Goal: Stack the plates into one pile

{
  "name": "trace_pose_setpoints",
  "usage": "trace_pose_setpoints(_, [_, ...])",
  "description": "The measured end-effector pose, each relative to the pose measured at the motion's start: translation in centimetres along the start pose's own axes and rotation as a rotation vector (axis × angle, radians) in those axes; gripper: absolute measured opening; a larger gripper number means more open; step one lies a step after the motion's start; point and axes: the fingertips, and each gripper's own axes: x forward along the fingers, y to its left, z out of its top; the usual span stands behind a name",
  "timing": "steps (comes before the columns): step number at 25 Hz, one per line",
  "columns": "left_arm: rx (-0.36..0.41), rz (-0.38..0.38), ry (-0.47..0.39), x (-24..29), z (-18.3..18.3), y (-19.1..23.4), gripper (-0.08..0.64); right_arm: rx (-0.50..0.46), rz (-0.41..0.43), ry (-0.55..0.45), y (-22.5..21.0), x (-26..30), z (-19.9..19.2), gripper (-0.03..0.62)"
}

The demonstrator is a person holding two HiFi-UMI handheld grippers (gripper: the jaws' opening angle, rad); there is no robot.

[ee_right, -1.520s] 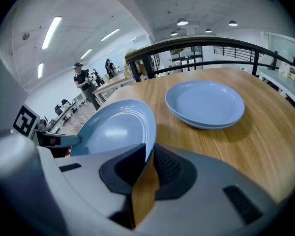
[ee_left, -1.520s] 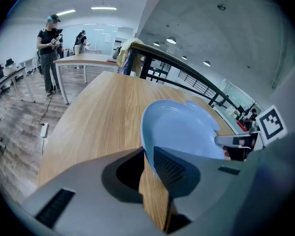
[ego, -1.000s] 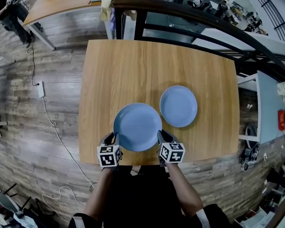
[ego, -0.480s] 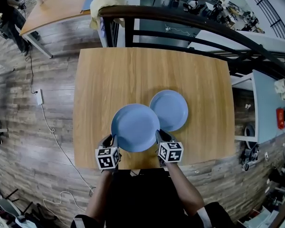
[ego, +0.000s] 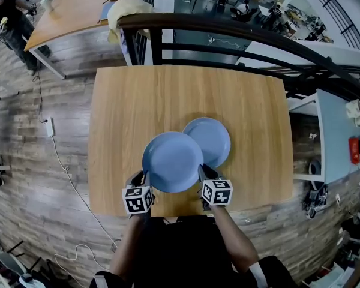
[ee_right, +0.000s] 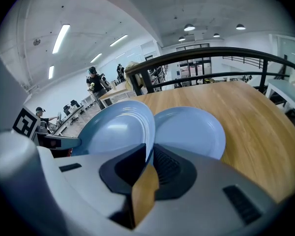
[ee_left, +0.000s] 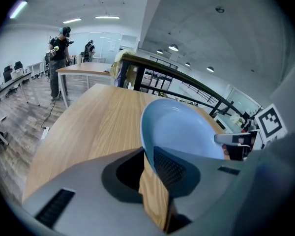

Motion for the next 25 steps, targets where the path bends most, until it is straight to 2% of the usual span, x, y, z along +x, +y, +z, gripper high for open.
trace_pose_setpoints(25, [0.049,-0.041,0.029,7.7,3.1,-10.0,0.071,0.062,-0.046,-0.009,-12.0,-1.0,2.8,0.063])
